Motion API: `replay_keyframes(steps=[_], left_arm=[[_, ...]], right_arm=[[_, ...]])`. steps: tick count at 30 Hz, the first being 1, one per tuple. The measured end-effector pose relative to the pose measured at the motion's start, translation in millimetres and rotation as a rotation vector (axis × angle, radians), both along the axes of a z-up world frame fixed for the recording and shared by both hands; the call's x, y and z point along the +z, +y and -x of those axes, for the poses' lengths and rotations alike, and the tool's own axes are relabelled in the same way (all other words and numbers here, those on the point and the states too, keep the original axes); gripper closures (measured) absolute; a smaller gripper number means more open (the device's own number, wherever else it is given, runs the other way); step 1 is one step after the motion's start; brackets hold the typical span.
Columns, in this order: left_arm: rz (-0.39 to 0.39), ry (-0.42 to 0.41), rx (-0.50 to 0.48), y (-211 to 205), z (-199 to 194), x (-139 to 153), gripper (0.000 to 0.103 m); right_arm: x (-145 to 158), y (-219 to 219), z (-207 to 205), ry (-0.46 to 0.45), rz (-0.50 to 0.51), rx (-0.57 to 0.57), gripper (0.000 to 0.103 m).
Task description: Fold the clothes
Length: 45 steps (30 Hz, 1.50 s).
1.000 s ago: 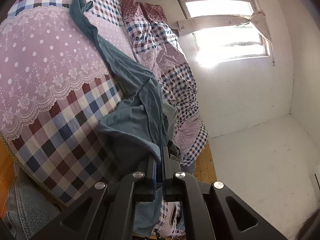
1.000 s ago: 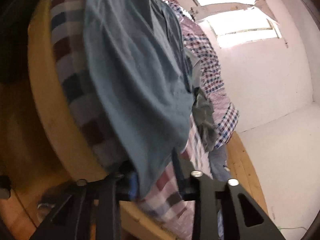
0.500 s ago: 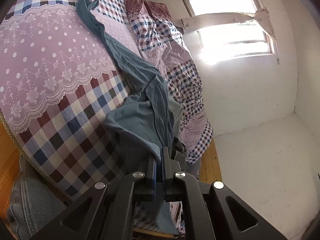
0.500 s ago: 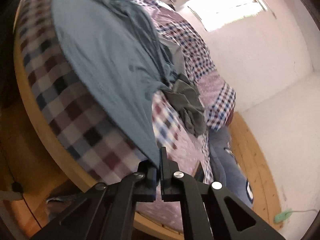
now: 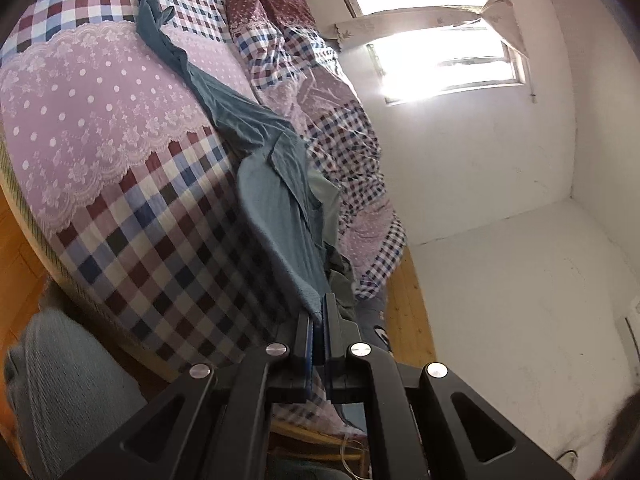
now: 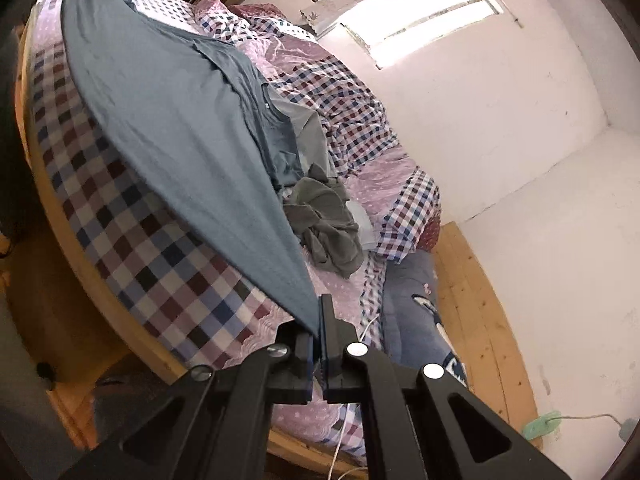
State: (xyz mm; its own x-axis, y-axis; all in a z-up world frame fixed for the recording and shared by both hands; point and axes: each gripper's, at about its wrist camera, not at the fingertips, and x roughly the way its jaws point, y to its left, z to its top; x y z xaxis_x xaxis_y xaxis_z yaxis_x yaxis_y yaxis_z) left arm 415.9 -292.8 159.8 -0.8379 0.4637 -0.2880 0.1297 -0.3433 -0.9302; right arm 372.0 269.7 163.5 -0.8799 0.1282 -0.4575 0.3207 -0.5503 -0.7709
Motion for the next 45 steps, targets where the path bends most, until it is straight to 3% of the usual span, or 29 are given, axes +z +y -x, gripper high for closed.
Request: replay_keyframes(steps=[8,16,24,27,30,32,35,36,37,39,41,45], left_arm=[[-0.021,-0.130,0.025,-9,14,-33,0.101],[0.000,-0.178,0.022,-16,71,-22,0.101],[0.024,-0.279,0.028,-34,180,-28,0.101],[0.014,-0.319,0.054,-44,231,-46,0.101],[0.060,-0.341,0.106,-53,276,-62,0.101],[0.082,-0.343,0.130,-60,303,-77,0.098],[0.131,-0.344,0.140,-67,314,-89,0.085],[0.158,-0.329,0.153,-69,307,-88,0.073],[0.177,-0.311,0.161,-70,298,-87,0.054],[0.206,-0.284,0.171,-72,273,-88,0.040],[0.215,-0.283,0.165,-72,241,-96,0.040],[0.187,-0.298,0.138,-57,193,-120,0.040]], right_arm=[[-23,-7,24,-0.100,0.013,0.016,0.103],[-28,-30,86,-0.188,-0.007,0.067,0.103],[-36,-28,220,-0.359,0.065,0.009,0.103],[-55,-29,276,-0.454,0.084,-0.028,0.103],[-81,-31,325,-0.507,0.125,-0.099,0.102],[-98,-32,357,-0.537,0.158,-0.155,0.085],[-106,-18,379,-0.504,0.321,-0.313,0.066],[-104,-12,379,-0.490,0.389,-0.348,0.063],[-100,-5,373,-0.481,0.466,-0.361,0.058],[-94,13,352,-0.465,0.634,-0.381,0.057],[-90,32,323,-0.445,0.815,-0.413,0.048],[-103,53,273,-0.483,1.118,-0.441,0.045]])
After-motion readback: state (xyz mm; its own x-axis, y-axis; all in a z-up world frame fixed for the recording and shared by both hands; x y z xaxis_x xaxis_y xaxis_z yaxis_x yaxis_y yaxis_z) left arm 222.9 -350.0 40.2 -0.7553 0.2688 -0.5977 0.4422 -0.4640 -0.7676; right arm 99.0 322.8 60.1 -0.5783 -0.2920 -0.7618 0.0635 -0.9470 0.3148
